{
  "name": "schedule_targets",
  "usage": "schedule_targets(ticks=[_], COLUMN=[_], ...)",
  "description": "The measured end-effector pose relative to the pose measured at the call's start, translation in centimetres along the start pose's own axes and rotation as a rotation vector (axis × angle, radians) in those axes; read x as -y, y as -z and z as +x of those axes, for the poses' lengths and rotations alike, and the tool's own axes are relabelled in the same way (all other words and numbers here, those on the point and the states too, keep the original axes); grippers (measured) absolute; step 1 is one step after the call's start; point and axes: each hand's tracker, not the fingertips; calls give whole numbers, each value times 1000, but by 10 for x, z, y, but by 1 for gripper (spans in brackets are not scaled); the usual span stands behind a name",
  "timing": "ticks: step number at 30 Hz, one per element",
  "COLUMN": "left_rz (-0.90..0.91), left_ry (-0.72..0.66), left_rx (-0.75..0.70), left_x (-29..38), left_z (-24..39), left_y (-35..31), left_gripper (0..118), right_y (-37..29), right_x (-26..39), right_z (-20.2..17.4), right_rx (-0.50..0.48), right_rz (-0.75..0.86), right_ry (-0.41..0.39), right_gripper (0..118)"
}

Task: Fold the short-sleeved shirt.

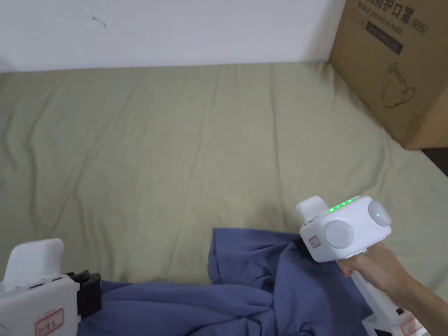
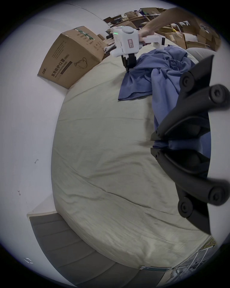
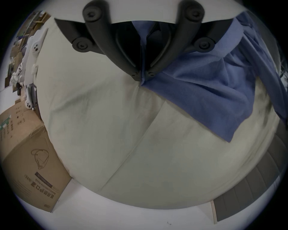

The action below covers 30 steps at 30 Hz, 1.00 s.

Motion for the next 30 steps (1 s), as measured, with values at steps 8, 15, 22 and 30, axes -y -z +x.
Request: schedule_targets(ticks=[8,15,22,30], left_rz=[57,202,348,482], left_ry=[77,4,-5,-13], left_rx=[-110,-132,-155,-128], left_x=[-15,-45,-78,-123], left_z=[-4,-28,-40,-40], left_y=[-26,-81,-143,-191], left_gripper=[12,12,12,11], right_y=[-75,-224,-324,-373], right_x=[-16,-20,3,8], right_z=[42,96,128,135], right_rx=[-55,-67,-71,-119], right_rz=[193,456,638,712], right_ry=[224,341,442,463], right_gripper=[4,4,4,4])
